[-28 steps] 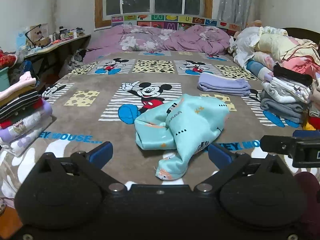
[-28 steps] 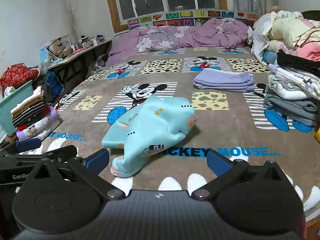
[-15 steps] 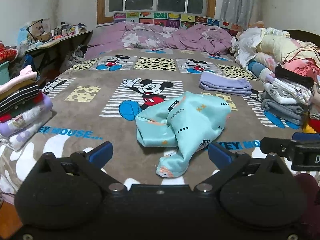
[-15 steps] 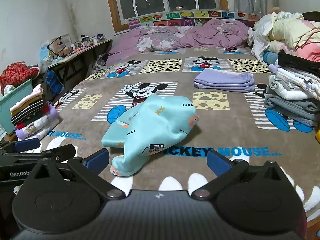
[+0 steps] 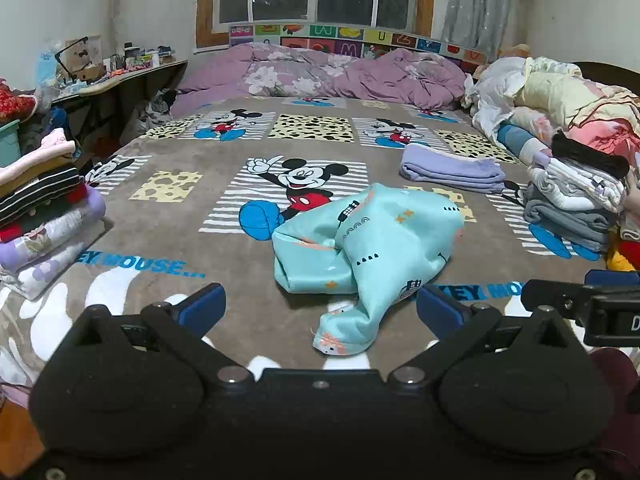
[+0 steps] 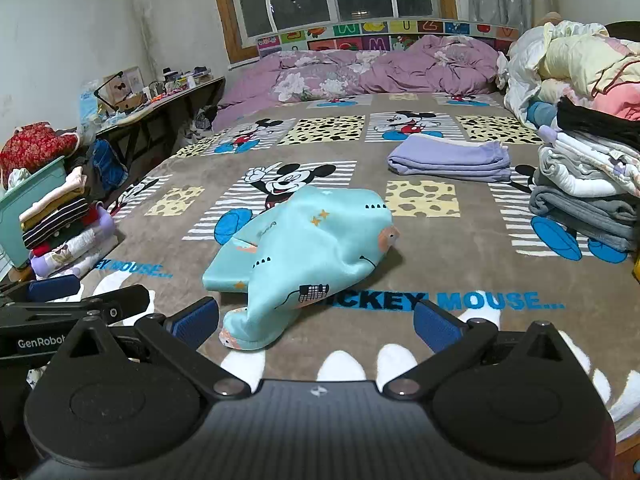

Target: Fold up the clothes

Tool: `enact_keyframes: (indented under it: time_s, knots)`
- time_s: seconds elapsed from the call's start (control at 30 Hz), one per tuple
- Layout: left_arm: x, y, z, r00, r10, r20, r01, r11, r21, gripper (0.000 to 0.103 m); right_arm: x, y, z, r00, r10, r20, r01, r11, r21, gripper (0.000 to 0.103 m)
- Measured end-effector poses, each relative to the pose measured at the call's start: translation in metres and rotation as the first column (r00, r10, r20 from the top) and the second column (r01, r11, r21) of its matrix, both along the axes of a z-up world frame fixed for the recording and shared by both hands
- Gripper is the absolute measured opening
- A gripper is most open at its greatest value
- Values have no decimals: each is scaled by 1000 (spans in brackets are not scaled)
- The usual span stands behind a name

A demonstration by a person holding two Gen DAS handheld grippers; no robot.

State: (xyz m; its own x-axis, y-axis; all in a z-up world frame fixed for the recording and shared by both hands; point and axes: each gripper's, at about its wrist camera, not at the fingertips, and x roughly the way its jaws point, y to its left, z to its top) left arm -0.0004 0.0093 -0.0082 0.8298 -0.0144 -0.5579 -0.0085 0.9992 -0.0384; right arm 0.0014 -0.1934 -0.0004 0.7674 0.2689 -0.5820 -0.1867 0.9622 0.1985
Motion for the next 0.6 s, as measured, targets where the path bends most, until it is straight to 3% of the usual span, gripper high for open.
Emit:
enact_keyframes:
  time_s: [0.6]
  knots:
    - [-2,0,3,1000,-6,11,6,1000,-2,103,-3,2,0,1000,9,2,-9,1000,2,103]
